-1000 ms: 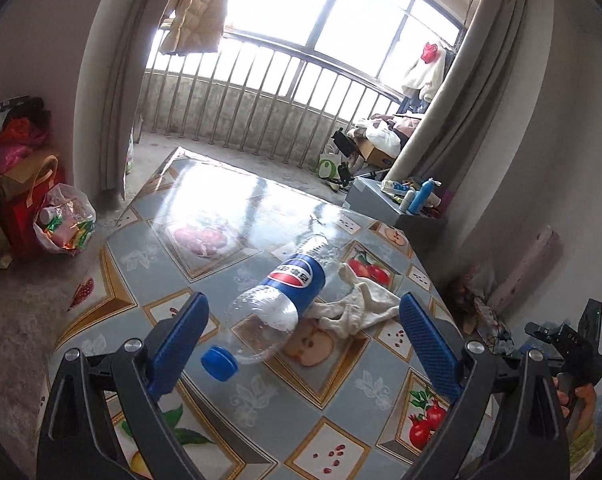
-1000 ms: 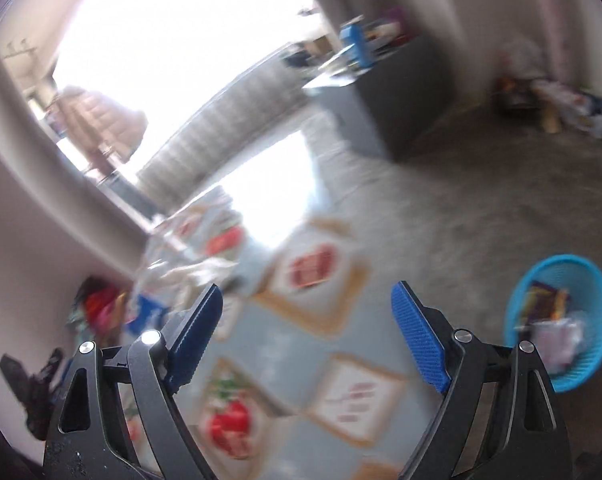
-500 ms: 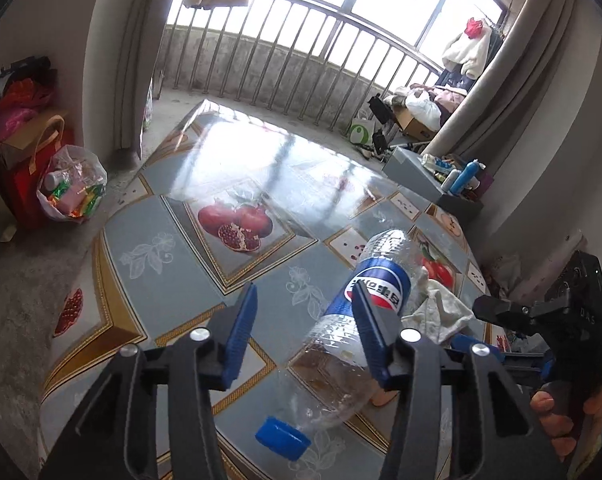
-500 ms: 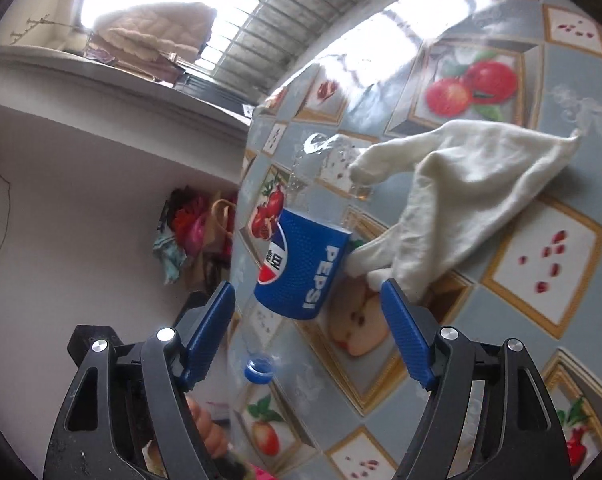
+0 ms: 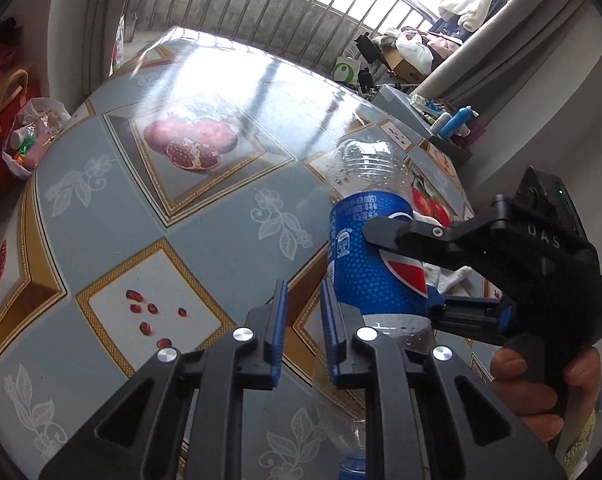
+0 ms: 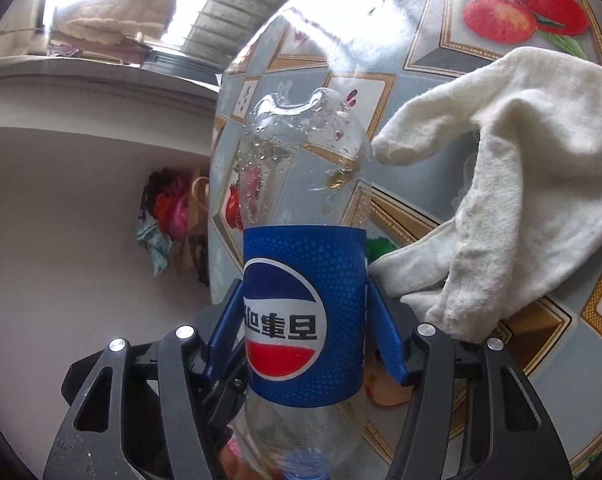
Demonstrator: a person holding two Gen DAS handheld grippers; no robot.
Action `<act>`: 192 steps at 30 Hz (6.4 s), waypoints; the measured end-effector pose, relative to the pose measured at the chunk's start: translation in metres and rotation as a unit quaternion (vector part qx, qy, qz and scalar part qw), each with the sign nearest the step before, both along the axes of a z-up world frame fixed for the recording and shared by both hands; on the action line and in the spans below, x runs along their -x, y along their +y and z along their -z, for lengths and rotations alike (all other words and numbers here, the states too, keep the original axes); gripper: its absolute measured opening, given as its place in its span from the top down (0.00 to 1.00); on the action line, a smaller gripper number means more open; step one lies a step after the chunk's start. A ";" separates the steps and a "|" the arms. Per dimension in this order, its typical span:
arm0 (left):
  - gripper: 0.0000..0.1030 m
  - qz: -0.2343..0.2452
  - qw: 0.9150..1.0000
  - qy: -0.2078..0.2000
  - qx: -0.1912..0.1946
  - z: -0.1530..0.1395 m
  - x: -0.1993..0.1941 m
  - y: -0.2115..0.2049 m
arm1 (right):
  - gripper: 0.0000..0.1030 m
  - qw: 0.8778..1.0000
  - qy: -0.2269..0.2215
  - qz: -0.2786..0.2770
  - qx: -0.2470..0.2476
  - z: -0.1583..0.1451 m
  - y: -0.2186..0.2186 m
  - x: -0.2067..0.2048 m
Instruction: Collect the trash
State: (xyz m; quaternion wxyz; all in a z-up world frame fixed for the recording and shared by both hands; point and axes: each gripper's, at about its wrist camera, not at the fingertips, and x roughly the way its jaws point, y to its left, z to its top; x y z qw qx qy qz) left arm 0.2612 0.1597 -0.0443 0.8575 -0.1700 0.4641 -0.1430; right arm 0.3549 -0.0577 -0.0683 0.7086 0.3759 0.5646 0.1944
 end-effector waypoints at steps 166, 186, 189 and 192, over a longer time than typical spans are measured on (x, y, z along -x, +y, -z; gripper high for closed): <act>0.35 0.471 0.878 -0.029 -0.078 0.003 0.126 -0.588 | 0.30 0.845 0.064 0.496 0.192 0.071 -0.500 0.404; 0.05 0.185 0.954 -0.210 -0.108 -0.105 0.175 -0.264 | 0.08 0.835 -0.221 0.283 0.416 -0.105 -0.272 0.362; 0.05 0.123 0.961 -0.201 -0.144 -0.095 0.186 -0.227 | 0.08 0.854 -0.236 0.243 0.396 -0.109 -0.242 0.356; 0.05 0.074 0.971 -0.166 -0.155 -0.079 0.197 -0.194 | 0.08 0.860 -0.230 0.210 0.403 -0.104 -0.214 0.351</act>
